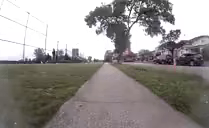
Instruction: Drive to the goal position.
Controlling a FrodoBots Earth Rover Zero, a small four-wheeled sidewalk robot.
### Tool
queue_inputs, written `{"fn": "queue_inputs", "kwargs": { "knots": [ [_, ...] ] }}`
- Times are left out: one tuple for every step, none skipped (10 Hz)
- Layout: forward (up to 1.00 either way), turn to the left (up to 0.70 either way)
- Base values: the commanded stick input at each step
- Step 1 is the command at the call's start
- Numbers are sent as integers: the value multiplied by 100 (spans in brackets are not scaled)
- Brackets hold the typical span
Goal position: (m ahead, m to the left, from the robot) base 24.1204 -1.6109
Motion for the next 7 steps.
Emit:
{"fn": "queue_inputs", "kwargs": {
  "knots": [
    [70,0],
    [70,0],
    [70,0],
    [70,0],
    [70,0],
    [70,0],
    [70,0]
  ]
}}
